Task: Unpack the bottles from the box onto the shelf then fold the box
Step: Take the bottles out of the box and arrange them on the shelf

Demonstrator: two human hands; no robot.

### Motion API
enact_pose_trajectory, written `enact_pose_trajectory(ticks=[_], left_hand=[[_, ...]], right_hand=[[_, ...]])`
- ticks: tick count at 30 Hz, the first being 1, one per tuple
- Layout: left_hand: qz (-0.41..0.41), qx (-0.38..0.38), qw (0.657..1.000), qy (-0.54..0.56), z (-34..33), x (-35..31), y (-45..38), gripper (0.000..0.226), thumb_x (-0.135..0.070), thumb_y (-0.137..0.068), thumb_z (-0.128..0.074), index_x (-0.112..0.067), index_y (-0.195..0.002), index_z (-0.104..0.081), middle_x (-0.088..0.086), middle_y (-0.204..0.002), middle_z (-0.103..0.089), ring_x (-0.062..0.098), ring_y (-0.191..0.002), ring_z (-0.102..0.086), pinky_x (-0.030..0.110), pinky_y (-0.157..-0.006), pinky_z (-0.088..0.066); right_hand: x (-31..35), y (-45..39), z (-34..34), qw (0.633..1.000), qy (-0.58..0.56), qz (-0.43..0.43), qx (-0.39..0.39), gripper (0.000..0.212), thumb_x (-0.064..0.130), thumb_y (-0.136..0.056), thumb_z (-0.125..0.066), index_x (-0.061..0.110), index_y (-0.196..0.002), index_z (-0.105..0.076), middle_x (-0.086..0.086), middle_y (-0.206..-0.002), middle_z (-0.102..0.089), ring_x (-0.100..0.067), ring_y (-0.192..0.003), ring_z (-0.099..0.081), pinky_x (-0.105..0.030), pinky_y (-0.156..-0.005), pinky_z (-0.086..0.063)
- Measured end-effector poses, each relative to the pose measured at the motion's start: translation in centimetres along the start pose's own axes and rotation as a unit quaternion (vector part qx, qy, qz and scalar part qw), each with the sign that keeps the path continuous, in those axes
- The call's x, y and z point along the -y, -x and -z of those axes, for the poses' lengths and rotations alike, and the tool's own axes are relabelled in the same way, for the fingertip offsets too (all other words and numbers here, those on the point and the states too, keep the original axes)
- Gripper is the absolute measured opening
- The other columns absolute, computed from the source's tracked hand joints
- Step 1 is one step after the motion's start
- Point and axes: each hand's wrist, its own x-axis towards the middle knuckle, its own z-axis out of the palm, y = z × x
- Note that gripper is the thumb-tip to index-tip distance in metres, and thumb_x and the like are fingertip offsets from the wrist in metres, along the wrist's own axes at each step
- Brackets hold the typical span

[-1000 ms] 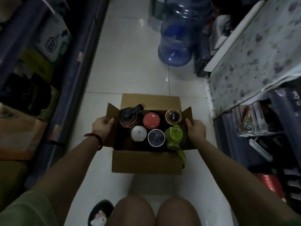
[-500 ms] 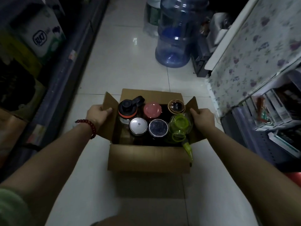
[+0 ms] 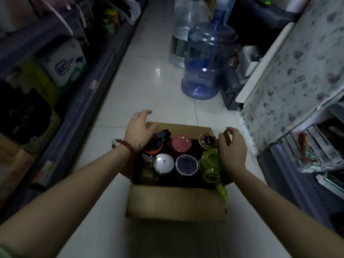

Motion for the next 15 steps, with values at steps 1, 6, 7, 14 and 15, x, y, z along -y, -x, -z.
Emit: enact_pose_trajectory(ticks=[1,6,7,14,15], left_hand=[[-0.008,0.013,1.000,0.019,-0.6,0.0,0.3,0.049,-0.032,-0.090,-0.058,-0.013,-0.134,-0.047,0.009,-0.140,-0.046,0.023,-0.131,-0.042,0.025,-0.106,-0.028],[0.033,0.026,0.995,0.091,-3.8,1.7,2.2,0.053,-0.037,-0.082,-0.069,-0.017,-0.128,-0.053,0.006,-0.132,-0.054,0.021,-0.122,-0.050,0.020,-0.096,-0.033],[0.042,0.023,0.994,0.096,-4.3,2.1,2.3,0.054,-0.037,-0.081,-0.070,-0.017,-0.128,-0.054,0.006,-0.130,-0.056,0.021,-0.120,-0.052,0.021,-0.096,-0.035],[0.090,-0.001,0.975,0.202,-5.3,3.9,2.5,0.045,-0.039,-0.065,-0.081,-0.030,-0.106,-0.063,-0.005,-0.113,-0.066,0.013,-0.108,-0.060,0.033,-0.101,-0.046],[0.088,0.001,0.974,0.210,-5.4,4.1,2.6,0.044,-0.043,-0.062,-0.081,-0.032,-0.101,-0.064,-0.004,-0.110,-0.067,0.014,-0.106,-0.061,0.036,-0.101,-0.047]], right_hand=[[-0.1,0.7,-0.3,1.000,-0.015,0.016,-0.003,0.039,0.028,-0.096,-0.052,0.011,-0.130,-0.051,-0.010,-0.127,-0.056,-0.025,-0.119,-0.051,-0.035,-0.099,-0.040],[-1.1,3.8,-1.5,0.996,-0.051,0.079,-0.005,0.037,0.027,-0.095,-0.056,0.015,-0.129,-0.050,0.004,-0.121,-0.053,-0.014,-0.116,-0.050,-0.022,-0.093,-0.037],[-1.2,4.1,-1.6,0.994,-0.057,0.092,-0.001,0.037,0.025,-0.094,-0.057,0.016,-0.129,-0.050,0.008,-0.119,-0.052,-0.011,-0.114,-0.049,-0.018,-0.091,-0.037],[-3.5,5.6,-2.9,0.993,-0.111,0.008,0.035,0.061,0.029,-0.075,-0.079,0.020,-0.129,-0.050,0.001,-0.125,-0.057,-0.012,-0.112,-0.054,-0.020,-0.091,-0.047],[-3.7,5.7,-2.9,0.992,-0.120,-0.003,0.033,0.065,0.029,-0.072,-0.082,0.021,-0.128,-0.050,0.000,-0.124,-0.057,-0.013,-0.111,-0.055,-0.023,-0.090,-0.048]])
